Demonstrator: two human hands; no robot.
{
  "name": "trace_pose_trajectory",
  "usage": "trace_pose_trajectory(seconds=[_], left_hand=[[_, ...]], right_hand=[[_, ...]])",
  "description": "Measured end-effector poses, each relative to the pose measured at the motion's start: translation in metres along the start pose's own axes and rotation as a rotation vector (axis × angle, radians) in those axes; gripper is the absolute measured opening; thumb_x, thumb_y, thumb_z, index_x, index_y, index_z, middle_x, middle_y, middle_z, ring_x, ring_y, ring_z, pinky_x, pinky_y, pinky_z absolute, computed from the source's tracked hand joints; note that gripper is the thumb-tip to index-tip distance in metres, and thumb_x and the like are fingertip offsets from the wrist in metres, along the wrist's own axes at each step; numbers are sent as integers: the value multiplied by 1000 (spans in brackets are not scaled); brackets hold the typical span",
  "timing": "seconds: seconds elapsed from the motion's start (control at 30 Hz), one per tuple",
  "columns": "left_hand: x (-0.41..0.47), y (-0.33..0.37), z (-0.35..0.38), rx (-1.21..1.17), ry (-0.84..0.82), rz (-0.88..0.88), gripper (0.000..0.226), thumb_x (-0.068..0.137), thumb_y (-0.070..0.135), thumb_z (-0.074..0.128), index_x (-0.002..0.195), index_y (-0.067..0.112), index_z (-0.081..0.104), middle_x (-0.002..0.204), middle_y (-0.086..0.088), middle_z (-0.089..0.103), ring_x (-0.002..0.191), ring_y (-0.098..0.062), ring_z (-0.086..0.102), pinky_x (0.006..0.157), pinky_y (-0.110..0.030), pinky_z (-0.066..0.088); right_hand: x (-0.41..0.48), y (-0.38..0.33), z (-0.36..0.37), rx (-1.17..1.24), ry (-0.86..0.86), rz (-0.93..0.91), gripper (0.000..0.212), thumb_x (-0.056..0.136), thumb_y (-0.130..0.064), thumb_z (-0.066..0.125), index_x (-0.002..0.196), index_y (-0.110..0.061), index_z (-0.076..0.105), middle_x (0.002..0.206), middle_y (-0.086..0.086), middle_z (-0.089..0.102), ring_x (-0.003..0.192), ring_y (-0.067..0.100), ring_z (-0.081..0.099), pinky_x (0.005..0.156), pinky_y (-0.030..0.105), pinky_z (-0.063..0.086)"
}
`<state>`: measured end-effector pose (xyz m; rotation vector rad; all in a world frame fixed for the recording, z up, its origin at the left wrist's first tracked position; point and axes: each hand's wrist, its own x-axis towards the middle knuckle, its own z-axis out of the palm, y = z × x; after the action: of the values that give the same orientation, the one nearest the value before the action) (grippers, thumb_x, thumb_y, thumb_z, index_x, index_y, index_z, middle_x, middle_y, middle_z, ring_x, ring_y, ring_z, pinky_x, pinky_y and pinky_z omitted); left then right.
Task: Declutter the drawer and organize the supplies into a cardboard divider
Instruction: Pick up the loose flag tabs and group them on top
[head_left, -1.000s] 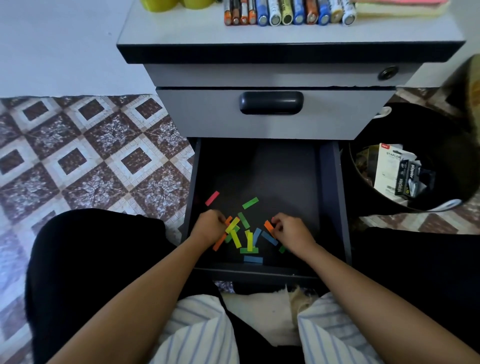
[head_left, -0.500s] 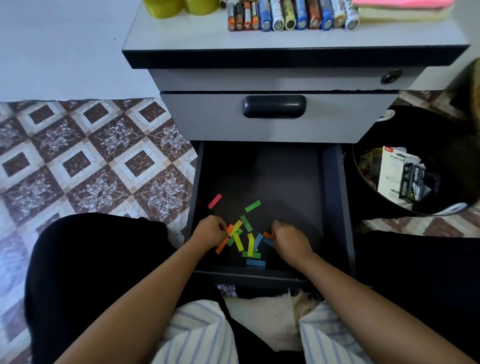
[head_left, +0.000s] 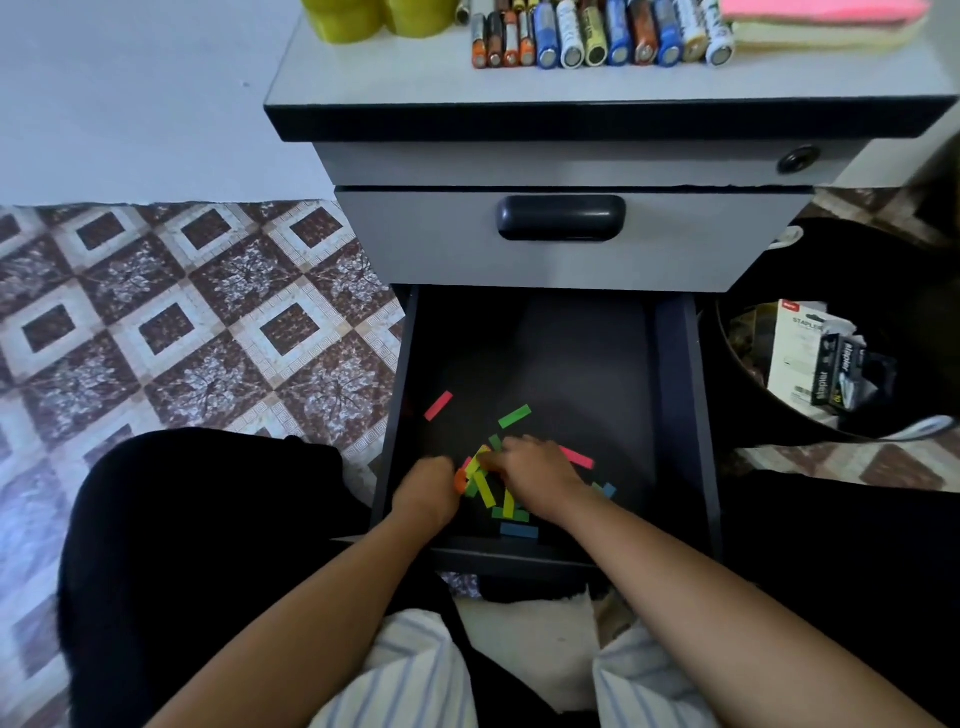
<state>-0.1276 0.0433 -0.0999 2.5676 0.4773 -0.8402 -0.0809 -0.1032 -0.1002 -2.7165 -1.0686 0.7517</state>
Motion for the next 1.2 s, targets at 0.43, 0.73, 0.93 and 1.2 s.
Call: trace_pose_trajectory(seconds=[0.43, 0.73, 0.93, 1.2], left_hand=[[-1, 0, -2, -114, -38, -4, 13, 92, 11, 49, 95, 1, 56, 99, -19, 63, 93, -33, 61, 72, -31, 44], [0, 7, -24, -664, -39, -93, 9, 88, 6, 60, 90, 2, 68, 74, -8, 60, 64, -16, 54, 59, -24, 48], [-13, 29, -33, -1195, -213, -205, 9, 87, 5, 62, 85, 13, 65, 68, 1, 69, 66, -10, 62, 61, -23, 47], [-21, 41, -31, -1410, -238, -209, 6, 88, 5, 60, 90, 9, 65, 66, 0, 71, 73, -14, 64, 66, -25, 50]], right_hand=[[-30, 33, 1, -55, -50, 30, 38, 96, -17, 41, 130, -30, 53, 123, 5, 51, 119, 27, 45, 93, 37, 37], [-31, 21, -17, 845, 230, 393, 9, 86, -15, 66, 93, -10, 68, 79, -5, 60, 74, 8, 57, 60, 14, 40], [-28, -7, -24, 1319, 295, 409, 15, 85, -5, 65, 99, -2, 67, 76, -2, 64, 67, 7, 59, 56, 9, 46], [-33, -13, -21, 1153, 441, 434, 21, 88, -13, 63, 107, -7, 71, 94, 3, 71, 85, 10, 64, 69, 9, 46]])
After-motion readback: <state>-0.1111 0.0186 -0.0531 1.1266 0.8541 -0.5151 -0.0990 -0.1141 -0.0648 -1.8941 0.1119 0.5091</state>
